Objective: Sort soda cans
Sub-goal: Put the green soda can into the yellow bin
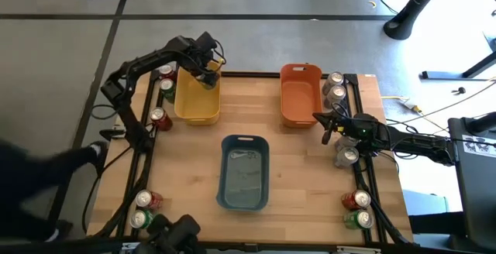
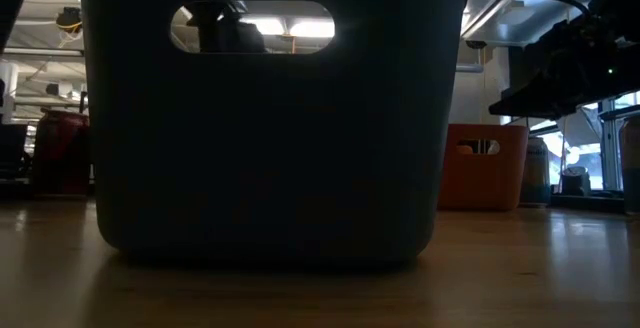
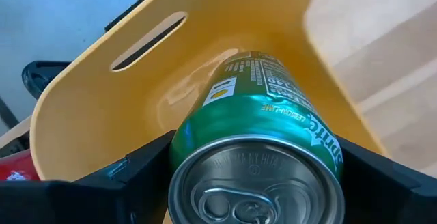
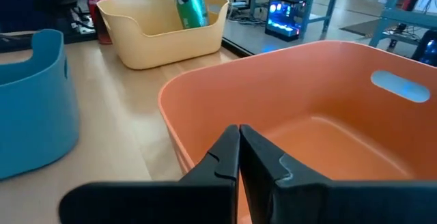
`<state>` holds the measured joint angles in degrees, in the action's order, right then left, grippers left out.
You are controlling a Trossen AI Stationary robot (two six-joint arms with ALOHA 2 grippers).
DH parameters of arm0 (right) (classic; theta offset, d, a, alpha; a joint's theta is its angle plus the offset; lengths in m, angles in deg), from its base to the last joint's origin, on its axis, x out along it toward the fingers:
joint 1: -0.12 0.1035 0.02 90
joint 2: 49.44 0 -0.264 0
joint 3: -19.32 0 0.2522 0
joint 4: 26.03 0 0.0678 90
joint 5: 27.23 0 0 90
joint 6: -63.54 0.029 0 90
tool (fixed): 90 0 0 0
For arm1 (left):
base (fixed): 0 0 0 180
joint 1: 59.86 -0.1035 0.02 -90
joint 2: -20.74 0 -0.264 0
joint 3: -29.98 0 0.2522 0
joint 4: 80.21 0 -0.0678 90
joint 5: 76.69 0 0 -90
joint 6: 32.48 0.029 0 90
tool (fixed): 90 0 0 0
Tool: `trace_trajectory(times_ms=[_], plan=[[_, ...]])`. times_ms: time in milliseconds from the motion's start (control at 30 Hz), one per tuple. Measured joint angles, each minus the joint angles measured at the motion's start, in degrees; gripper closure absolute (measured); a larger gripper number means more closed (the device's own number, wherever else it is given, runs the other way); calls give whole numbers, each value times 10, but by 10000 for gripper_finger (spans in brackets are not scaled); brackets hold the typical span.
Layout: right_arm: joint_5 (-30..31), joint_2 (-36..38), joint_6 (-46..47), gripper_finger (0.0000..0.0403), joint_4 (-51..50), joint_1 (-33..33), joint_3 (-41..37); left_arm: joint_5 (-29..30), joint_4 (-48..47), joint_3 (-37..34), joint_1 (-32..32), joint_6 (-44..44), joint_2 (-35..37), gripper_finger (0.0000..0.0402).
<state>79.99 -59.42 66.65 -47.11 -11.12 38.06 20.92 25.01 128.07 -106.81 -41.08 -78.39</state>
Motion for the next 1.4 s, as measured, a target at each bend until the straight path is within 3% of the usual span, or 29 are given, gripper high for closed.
trace_trajectory(times_ms=[567,767,1200,1400], plan=[[3,0,-2,391,-2,0,0,-13,46,0,-9,18,-58,95],[3,0,-3,391,-2,0,0,-11,66,0,-8,28,-58,94],[3,0,-4,391,-7,0,0,-10,62,0,-8,27,-55,45],[3,0,-4,391,-7,0,0,-10,38,0,-8,30,-16,44]])
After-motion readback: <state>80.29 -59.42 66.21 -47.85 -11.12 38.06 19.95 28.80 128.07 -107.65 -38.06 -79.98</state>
